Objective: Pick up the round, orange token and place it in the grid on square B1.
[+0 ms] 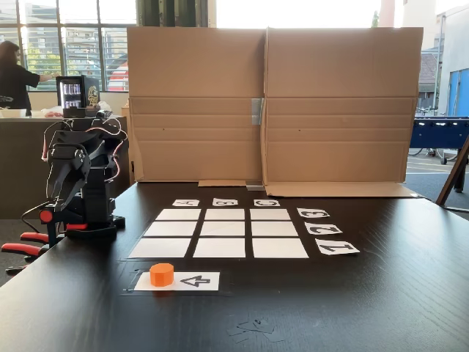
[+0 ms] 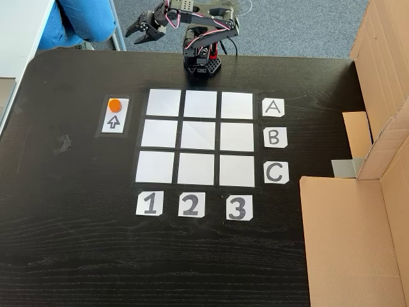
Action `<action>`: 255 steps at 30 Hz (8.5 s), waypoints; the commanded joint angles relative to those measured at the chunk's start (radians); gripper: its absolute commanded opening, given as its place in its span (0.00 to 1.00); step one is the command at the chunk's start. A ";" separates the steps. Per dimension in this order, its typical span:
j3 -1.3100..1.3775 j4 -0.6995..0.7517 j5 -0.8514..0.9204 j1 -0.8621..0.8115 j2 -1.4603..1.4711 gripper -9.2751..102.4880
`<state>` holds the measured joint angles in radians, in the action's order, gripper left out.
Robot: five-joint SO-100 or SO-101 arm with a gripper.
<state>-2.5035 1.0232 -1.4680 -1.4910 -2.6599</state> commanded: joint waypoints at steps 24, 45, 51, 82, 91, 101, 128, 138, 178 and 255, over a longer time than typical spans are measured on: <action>0.482 0.067 -0.081 0.420 0.647 0.84; 0.885 0.308 -0.186 0.512 1.080 0.86; 0.934 0.318 -0.192 0.545 1.190 0.88; 1.126 0.311 0.020 0.574 1.516 0.88; 1.220 0.318 0.066 0.578 1.611 0.88; 1.295 0.324 0.077 0.584 1.672 0.88; 1.290 0.341 0.184 0.549 1.603 0.08; 1.285 0.334 0.232 0.546 1.368 0.08; 1.026 0.448 0.598 1.037 0.966 0.08; 0.792 0.209 0.483 1.106 1.207 0.86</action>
<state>-1.6889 1.2456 -0.9633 -0.3666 -1.3284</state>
